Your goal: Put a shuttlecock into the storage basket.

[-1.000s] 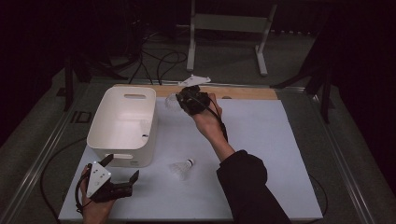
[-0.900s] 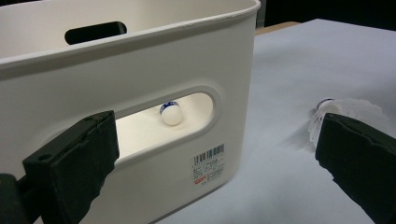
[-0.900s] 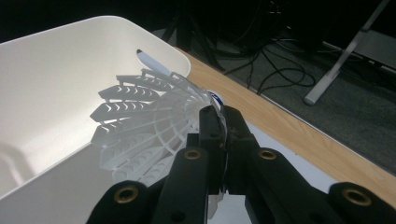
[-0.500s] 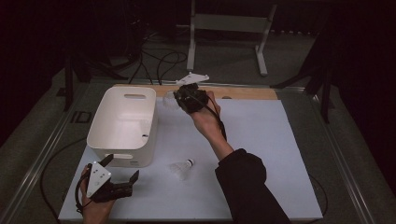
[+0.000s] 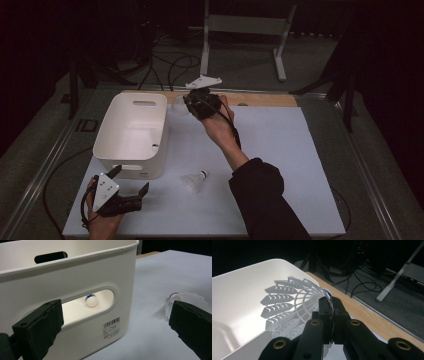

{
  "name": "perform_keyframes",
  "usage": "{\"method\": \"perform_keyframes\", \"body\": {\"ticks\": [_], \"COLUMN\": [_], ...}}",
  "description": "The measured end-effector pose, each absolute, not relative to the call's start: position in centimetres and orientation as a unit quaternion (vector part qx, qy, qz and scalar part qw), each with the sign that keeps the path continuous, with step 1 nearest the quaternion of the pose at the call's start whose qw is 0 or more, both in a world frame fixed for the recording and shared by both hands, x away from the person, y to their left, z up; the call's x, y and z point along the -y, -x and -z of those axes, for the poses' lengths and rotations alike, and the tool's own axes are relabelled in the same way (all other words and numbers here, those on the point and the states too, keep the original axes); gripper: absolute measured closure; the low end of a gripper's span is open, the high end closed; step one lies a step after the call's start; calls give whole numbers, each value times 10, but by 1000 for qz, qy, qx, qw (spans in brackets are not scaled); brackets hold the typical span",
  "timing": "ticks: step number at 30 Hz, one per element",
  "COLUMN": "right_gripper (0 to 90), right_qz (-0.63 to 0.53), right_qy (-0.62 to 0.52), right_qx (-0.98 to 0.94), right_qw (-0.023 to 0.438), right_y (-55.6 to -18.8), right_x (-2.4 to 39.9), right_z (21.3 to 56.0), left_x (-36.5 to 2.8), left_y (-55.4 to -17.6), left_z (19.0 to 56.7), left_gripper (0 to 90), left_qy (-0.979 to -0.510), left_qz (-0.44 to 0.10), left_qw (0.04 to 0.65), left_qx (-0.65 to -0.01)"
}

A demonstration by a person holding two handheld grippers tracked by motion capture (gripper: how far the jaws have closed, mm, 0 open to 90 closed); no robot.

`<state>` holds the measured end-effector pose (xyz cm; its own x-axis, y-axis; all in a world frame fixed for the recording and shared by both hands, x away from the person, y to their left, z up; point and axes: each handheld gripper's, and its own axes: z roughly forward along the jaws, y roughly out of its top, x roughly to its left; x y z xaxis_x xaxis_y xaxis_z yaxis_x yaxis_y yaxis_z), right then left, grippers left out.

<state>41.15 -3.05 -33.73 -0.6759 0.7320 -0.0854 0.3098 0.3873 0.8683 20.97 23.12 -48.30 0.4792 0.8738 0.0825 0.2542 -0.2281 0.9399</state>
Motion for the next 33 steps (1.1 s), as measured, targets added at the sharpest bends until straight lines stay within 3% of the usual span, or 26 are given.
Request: {"method": "perform_keyframes", "body": {"ticks": [33], "right_gripper": [885], "right_qz": [-467], "right_qy": [-309], "right_qx": [-795], "right_qw": [233], "right_y": [-405], "right_x": [15], "right_z": [321], "left_x": [-232], "left_y": [-210], "left_z": [483], "left_gripper": [2], "left_qy": [-714], "left_qz": [-323], "left_qw": [480], "left_qx": [-395]}}
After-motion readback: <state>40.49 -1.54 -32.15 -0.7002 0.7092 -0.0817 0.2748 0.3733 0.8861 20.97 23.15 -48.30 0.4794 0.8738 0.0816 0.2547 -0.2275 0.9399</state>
